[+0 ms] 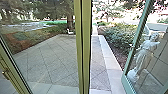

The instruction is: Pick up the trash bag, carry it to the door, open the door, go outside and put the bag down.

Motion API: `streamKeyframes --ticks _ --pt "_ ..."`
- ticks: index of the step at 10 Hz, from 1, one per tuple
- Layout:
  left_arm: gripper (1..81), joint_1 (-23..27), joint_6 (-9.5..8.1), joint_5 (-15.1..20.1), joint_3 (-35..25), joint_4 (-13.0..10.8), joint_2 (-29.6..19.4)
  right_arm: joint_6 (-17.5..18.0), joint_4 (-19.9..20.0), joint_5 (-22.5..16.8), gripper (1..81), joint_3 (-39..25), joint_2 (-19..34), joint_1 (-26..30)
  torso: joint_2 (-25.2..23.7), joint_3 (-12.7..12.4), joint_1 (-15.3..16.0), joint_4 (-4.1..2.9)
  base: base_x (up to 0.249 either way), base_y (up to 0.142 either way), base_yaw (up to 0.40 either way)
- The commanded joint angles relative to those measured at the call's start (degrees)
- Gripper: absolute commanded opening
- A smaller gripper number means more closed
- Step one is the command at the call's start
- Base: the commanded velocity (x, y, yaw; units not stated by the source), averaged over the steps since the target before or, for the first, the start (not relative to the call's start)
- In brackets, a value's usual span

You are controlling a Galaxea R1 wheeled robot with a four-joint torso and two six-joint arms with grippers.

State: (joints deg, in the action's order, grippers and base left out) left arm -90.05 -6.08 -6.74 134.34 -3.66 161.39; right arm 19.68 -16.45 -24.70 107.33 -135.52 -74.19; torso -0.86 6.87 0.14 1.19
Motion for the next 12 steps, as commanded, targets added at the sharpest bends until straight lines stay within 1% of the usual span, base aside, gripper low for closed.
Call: streamKeyframes --ticks 1,2,4,6,7,9,11,12 --pt "1.0 1.6 0.19 3.0 -0.2 -0.7 -0.6 -20.2 22.6 5.8 81.1 22.5 -14.3 -2.4 0.0 0.0 0.0 0.00 0.000 0.000 0.000" --pt "1.0 1.6 0.19 3.1 0.0 -0.7 -0.5 -20.6 21.6 5.9 81.1 26.6 -17.9 -2.8 0.0 0.0 0.0 0.00 0.000 0.000 0.000" --pt "1.0 1.7 0.19 3.1 0.0 -0.7 -0.3 -20.2 22.4 6.1 81.1 32.5 -23.0 -3.3 0.0 0.0 0.0 0.00 0.000 0.000 0.000" --pt "1.0 1.8 0.19 3.0 0.0 -0.7 -0.2 -19.9 22.4 6.1 81.1 36.3 -27.0 -3.5 0.0 0.0 0.0 0.00 0.000 0.000 0.000" --pt "1.0 1.8 0.19 3.1 0.3 -0.7 -0.1 -19.9 22.4 6.4 81.1 38.0 -28.6 -3.5 0.0 -2.0 0.0 0.00 0.000 0.000 0.000" --pt "1.0 1.8 0.19 3.1 2.4 -0.7 0.9 -19.9 22.3 7.6 81.1 41.3 -31.1 -3.6 0.0 -3.3 0.0 0.00 0.000 0.000 0.000" --pt "1.0 1.9 0.19 3.1 4.6 -0.7 2.1 -20.0 22.2 7.6 81.1 42.2 -31.8 -3.6 0.0 -2.7 0.0 0.00 0.000 0.000 0.000" --pt "1.0 2.0 0.19 3.1 5.5 -0.6 2.4 -20.2 22.1 7.6 81.1 42.0 -32.1 -3.6 -0.1 -3.0 -0.1 0.00 0.000 0.000 0.000"
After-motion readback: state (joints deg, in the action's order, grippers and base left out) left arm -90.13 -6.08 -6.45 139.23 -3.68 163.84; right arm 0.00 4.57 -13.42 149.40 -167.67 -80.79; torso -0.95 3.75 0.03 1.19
